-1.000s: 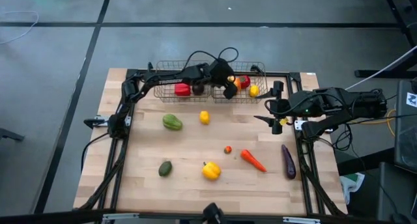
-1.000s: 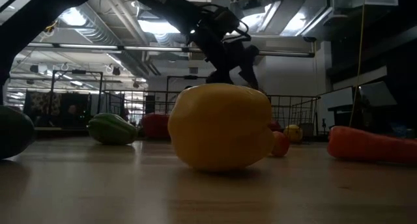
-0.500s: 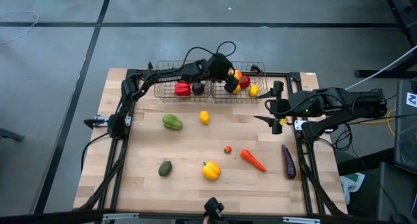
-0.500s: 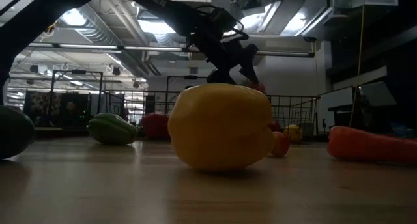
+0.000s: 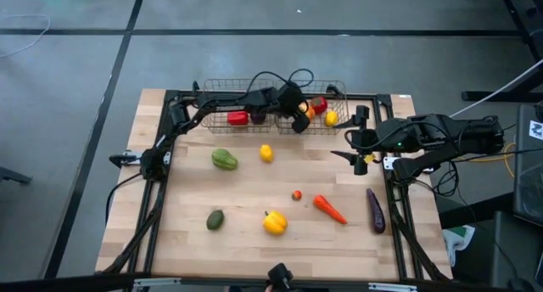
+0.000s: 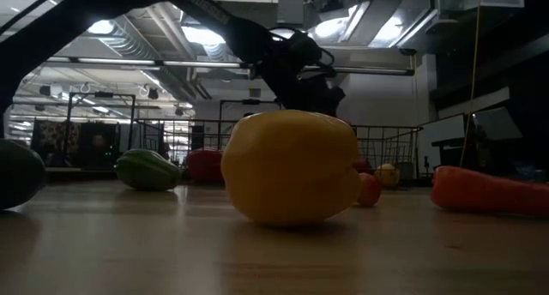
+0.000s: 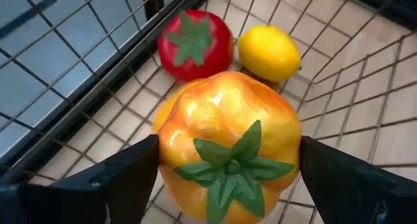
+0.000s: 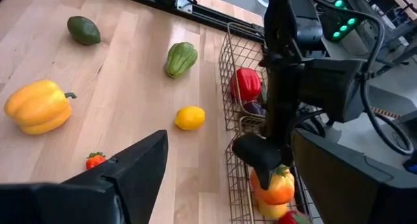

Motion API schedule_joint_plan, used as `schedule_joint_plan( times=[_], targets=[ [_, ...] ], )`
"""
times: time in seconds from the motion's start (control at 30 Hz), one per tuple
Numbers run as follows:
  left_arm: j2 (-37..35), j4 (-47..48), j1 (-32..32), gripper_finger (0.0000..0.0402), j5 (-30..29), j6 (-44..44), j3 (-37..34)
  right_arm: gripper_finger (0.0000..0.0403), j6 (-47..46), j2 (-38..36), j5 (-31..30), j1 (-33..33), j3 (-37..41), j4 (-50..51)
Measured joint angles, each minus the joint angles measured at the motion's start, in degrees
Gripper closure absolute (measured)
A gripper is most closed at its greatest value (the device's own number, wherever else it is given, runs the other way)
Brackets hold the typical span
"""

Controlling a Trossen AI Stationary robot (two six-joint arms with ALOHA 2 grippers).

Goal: Sort produce into baskets
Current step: Put the orange tomato into the right golden wire basket

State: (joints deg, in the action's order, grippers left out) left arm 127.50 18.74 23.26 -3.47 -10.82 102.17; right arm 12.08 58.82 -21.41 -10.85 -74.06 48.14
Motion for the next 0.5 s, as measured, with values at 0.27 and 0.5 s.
schedule_joint_plan(
  times=[0.27, 0.5],
  targets=[
    [0.90, -0.61, -1.15, 0.0060, -0.25, 5.96, 0.15, 0.0078, 0.00, -0.01, 0.00, 0.00, 0.00, 0.00],
    [0.98, -0.71, -1.15, 0.0060, -0.72, 8.97, 0.11, 0.0078, 0.00, -0.01, 0.00, 0.00, 0.00, 0.00]
  ],
)
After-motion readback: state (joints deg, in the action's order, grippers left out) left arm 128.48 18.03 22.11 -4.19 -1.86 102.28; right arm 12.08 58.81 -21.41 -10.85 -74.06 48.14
